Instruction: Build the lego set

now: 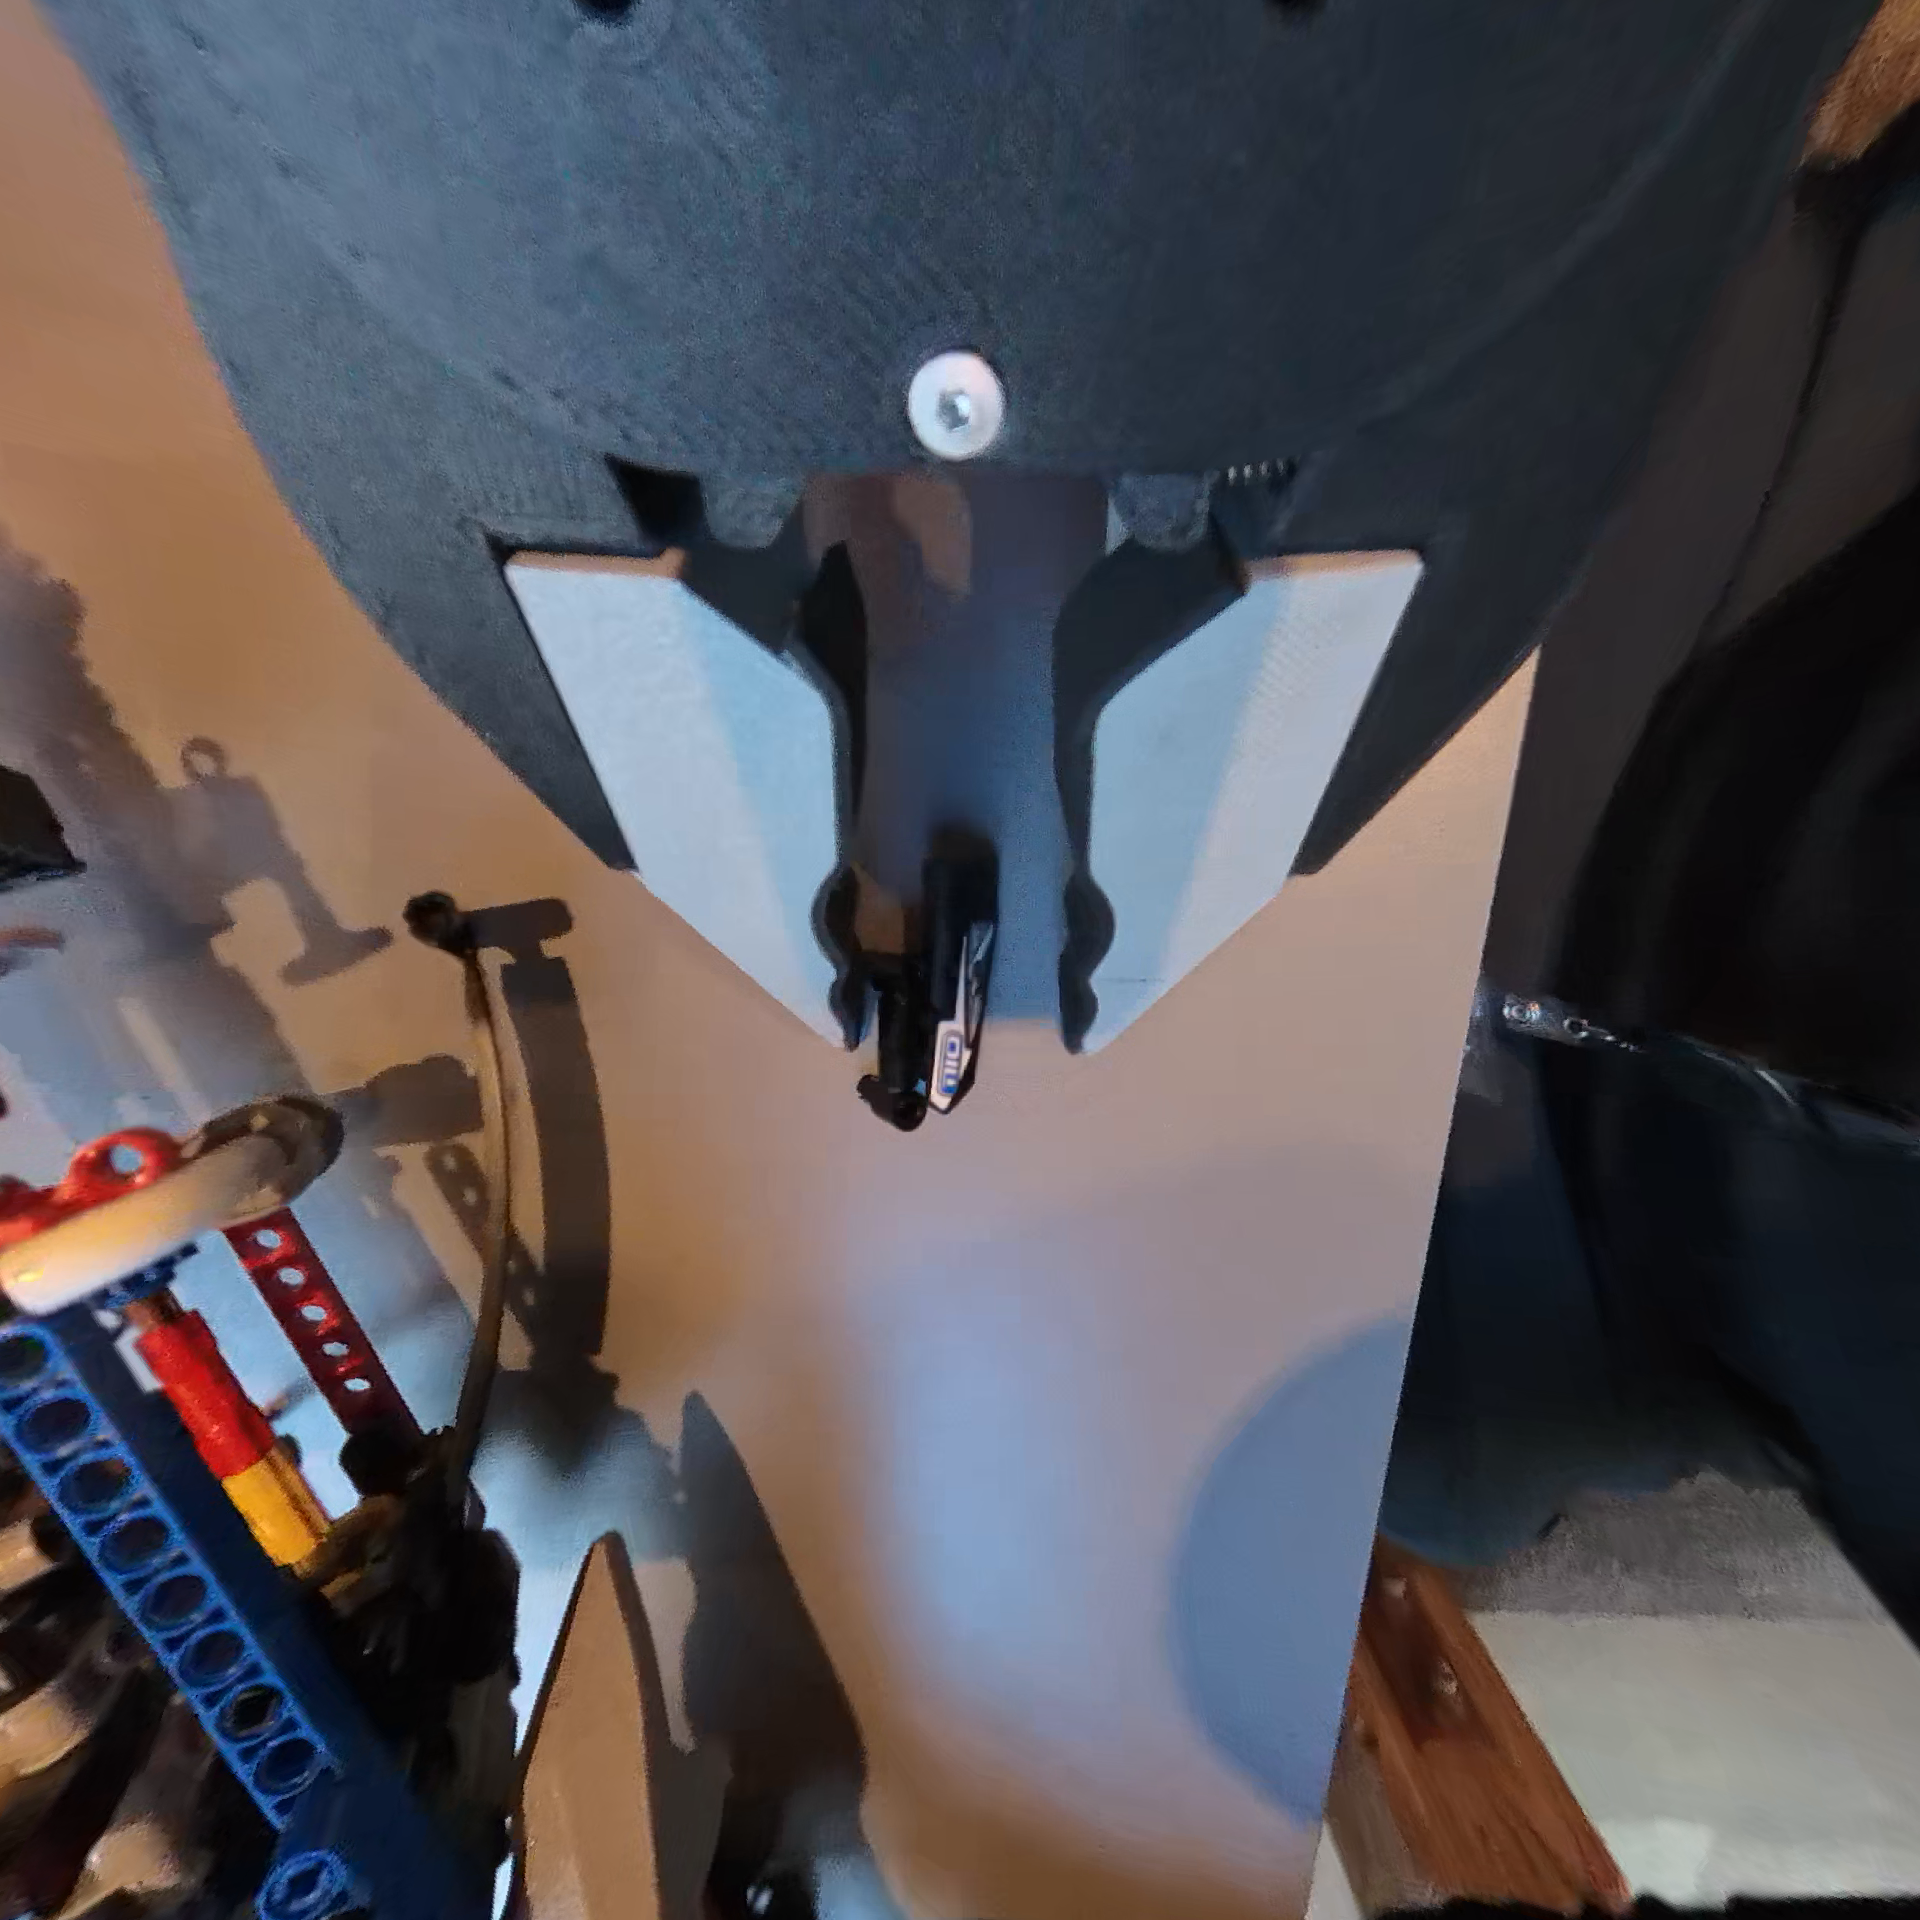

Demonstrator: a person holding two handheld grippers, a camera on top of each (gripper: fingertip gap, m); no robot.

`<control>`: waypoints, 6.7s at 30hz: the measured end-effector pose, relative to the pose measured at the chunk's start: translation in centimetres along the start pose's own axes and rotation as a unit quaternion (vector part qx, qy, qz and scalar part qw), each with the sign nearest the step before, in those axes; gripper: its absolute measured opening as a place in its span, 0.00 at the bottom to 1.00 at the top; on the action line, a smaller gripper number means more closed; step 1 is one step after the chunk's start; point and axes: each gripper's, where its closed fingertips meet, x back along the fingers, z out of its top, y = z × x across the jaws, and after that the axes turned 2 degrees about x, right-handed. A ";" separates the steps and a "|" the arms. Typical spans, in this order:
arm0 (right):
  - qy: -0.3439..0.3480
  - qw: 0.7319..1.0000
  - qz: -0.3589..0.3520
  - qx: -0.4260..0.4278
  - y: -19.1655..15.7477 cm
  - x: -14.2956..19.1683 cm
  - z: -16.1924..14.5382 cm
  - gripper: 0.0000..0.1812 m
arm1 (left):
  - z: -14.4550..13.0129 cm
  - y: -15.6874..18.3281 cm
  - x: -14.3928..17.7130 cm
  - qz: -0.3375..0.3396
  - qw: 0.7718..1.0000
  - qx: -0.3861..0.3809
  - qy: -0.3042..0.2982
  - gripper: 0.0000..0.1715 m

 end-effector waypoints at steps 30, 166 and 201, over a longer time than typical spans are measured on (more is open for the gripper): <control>0.000 0.987 -0.128 -0.094 0.6 3.5 -1.3 0.18 | 0.1 0.2 -0.1 0.011 1.000 -0.009 -0.001 0.47; 0.019 0.948 0.287 -0.138 2.6 6.4 10.4 0.02 | 7.9 8.0 3.0 0.100 0.963 -0.251 -0.013 0.28; 0.032 0.997 0.020 0.074 6.6 4.6 9.6 0.14 | 7.0 5.0 1.0 0.105 0.974 -0.202 0.019 0.10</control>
